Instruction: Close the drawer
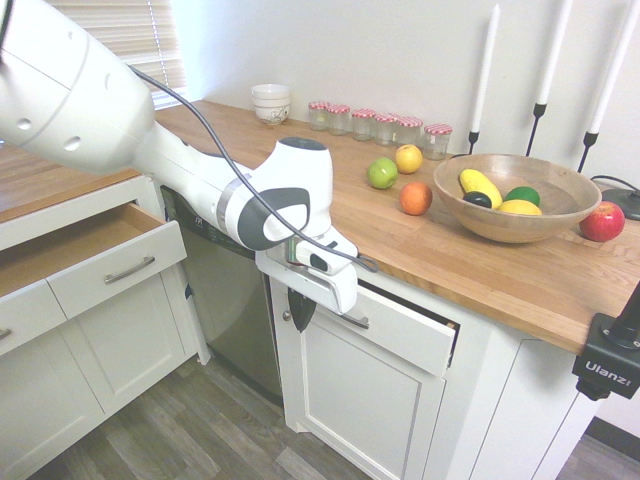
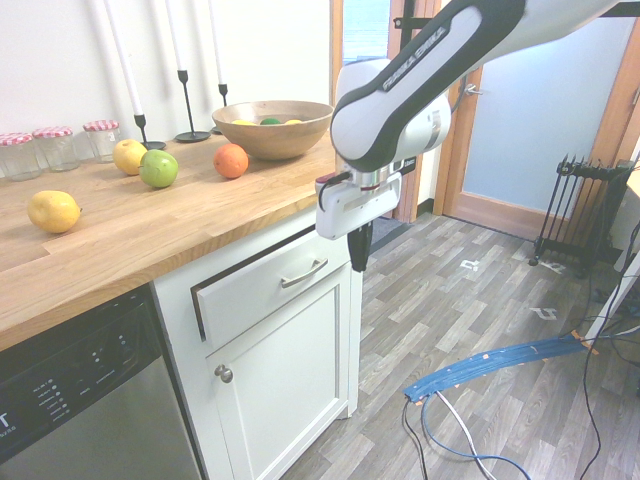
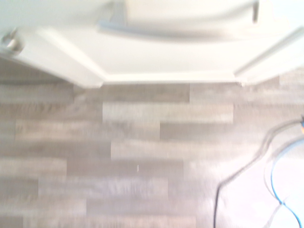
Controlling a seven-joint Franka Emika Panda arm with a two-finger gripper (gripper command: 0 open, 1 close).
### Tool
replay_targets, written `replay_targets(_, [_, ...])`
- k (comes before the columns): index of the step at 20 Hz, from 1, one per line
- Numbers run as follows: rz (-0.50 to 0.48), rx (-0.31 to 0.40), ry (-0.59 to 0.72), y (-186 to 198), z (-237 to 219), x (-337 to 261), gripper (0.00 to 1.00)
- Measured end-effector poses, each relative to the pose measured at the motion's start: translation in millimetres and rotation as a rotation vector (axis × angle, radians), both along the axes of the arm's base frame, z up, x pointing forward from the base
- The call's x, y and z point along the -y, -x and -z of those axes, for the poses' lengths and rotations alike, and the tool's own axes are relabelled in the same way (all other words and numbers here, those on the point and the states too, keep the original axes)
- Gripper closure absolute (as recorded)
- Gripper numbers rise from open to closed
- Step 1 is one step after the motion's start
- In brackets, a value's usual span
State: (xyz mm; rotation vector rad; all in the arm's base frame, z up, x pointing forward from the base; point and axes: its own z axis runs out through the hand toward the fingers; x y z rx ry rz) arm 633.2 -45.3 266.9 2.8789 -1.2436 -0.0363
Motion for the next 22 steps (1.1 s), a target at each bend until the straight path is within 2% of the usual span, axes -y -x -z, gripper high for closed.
replay_targets(1, [-0.002,-0.003,0.001,12,-10,-2,1.00])
replay_targets(2, [-0.002,-0.007,-0.001,25,-20,-5,0.00])
replay_targets(7, [0.013,-0.027,-0.006,97,-52,-13,0.00])
replay_targets(12, [0.018,-0.039,-0.007,166,-47,-18,0.00])
replay_targets(15, [0.021,-0.034,-0.008,178,-49,-17,0.00])
replay_targets(22, [0.026,-0.027,-0.006,180,-49,-15,0.00])
